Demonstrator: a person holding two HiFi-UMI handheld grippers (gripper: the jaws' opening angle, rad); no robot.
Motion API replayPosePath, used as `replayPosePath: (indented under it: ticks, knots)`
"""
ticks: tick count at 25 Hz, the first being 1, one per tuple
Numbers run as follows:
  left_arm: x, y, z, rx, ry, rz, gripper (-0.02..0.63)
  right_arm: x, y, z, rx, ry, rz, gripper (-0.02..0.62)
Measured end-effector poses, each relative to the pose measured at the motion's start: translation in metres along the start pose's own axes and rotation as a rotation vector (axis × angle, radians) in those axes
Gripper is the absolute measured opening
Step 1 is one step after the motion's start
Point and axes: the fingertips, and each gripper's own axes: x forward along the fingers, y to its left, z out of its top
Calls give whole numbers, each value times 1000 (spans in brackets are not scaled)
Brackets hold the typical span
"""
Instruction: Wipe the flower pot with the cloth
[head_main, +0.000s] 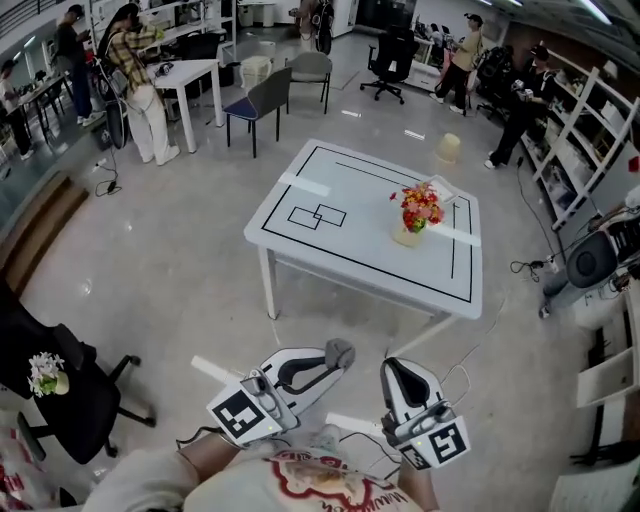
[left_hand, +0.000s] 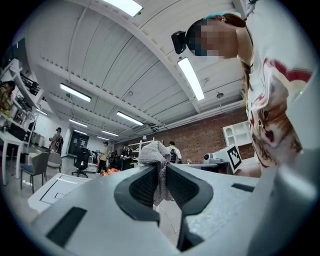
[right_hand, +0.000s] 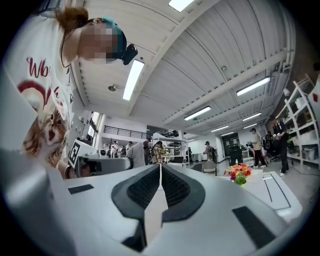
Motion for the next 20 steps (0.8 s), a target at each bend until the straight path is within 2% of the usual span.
replayPosePath:
  ticks: [3, 6, 10, 17, 20]
  knots:
    - [-36, -15, -15, -40, 20, -26, 43, -3, 41, -7, 38, -23, -41, 10]
    - [-62, -36, -27, -71, 48, -69, 43, -11, 78, -19, 24, 2, -89, 10]
    - [-85, -54, -24, -46, 63, -124, 43, -24, 116, -25, 60, 11, -127, 10]
    - [-103, -65, -1, -48, 5, -85, 43, -33, 142, -6, 14, 3, -113, 5]
    - [-103, -74, 5, -52, -5, -91, 43, -39, 146, 2, -26, 12, -124, 0]
